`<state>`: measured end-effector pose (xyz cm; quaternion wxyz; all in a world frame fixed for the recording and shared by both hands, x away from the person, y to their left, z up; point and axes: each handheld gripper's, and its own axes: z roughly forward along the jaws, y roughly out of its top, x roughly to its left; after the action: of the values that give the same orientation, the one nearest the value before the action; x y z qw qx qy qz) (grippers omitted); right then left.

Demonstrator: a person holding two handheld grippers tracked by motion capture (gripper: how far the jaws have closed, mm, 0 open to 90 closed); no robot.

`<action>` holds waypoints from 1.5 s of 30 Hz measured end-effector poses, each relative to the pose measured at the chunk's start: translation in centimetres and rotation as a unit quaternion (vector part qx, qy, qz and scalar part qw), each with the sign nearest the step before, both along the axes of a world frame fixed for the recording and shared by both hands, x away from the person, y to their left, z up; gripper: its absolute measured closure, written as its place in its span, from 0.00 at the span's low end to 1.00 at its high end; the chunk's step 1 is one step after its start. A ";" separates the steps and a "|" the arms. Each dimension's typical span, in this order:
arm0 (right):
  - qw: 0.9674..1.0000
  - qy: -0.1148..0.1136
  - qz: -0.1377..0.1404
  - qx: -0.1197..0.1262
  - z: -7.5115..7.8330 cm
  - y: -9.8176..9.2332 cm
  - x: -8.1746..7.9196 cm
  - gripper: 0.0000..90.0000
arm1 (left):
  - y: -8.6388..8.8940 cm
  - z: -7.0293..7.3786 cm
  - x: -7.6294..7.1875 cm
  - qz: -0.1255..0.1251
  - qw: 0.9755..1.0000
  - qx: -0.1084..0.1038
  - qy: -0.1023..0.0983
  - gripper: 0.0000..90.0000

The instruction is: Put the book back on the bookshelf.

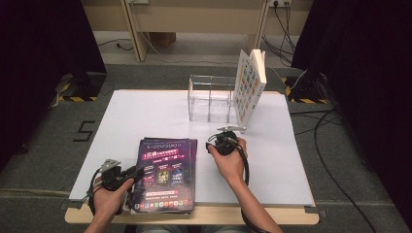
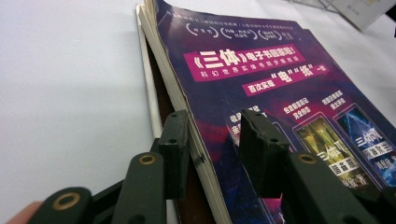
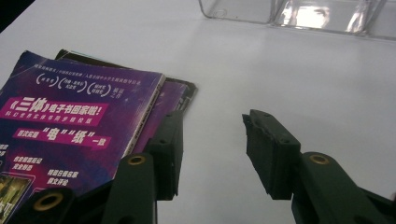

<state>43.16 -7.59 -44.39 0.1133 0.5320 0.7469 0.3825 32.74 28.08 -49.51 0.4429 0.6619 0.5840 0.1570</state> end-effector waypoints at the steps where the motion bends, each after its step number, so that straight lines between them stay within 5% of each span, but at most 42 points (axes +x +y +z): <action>1: 1.000 0.001 0.002 0.001 -0.1 0.2 0.0 0.63 | 0.0 0.1 0.1 -0.003 1.000 0.004 0.001 0.70; 27: 0.997 0.049 0.051 -0.001 -2.3 3.4 1.0 0.62 | -1.2 0.4 0.7 -0.022 1.000 0.018 0.010 0.70; 45: 0.996 0.068 0.057 0.006 -2.8 4.3 1.4 0.60 | -1.2 0.5 0.9 -0.022 1.000 0.012 0.018 0.69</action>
<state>44.57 -3.29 -47.15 0.0368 0.5145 0.7793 0.3558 33.64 26.84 -49.03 0.4273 0.6827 0.5753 0.1424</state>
